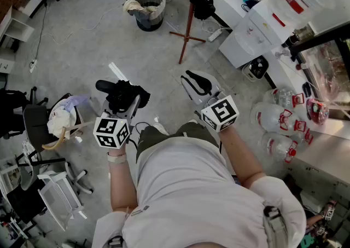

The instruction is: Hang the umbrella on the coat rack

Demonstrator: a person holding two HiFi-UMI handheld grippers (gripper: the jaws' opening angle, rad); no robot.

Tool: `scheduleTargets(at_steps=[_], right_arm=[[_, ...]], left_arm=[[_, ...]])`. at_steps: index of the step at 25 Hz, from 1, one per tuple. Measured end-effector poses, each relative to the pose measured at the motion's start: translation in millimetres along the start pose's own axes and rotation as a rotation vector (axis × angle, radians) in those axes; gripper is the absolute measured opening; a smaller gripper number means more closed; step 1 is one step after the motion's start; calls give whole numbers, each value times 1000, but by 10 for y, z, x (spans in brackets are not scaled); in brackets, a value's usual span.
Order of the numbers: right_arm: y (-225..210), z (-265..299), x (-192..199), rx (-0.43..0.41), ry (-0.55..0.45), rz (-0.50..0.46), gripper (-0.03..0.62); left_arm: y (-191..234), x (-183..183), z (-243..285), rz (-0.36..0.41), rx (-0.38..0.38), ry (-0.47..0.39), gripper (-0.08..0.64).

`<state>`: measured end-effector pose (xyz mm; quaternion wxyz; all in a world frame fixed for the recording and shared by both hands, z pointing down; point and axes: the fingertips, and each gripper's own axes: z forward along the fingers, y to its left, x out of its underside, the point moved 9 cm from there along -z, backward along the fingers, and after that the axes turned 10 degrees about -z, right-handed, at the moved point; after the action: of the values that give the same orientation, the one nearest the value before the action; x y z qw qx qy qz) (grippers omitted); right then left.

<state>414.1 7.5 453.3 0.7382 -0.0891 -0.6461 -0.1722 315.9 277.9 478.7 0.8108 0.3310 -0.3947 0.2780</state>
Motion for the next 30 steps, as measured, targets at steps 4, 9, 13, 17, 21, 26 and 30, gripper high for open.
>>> scheduleTargets(at_steps=[4, 9, 13, 17, 21, 26, 30], right_arm=[[376, 251, -97, 3, 1, -1, 84], [750, 546, -162, -7, 12, -6, 84], [974, 733, -218, -1, -9, 15, 84], [1109, 921, -201, -10, -17, 6, 9], [1125, 1257, -133, -54, -21, -1, 6], [811, 1728, -74, -75, -31, 12, 8], [350, 2161, -172, -78, -53, 4, 8]], left_arm=[[307, -18, -325, 11, -9, -18, 258], [693, 81, -634, -21, -14, -44, 258], [981, 148, -822, -50, -7, -68, 258], [1258, 230, -922, -87, -13, -94, 258], [1543, 264, -880, -110, -25, -96, 258], [1800, 59, -586, -117, -49, -79, 258], [2009, -318, -184, -103, -68, -59, 258]])
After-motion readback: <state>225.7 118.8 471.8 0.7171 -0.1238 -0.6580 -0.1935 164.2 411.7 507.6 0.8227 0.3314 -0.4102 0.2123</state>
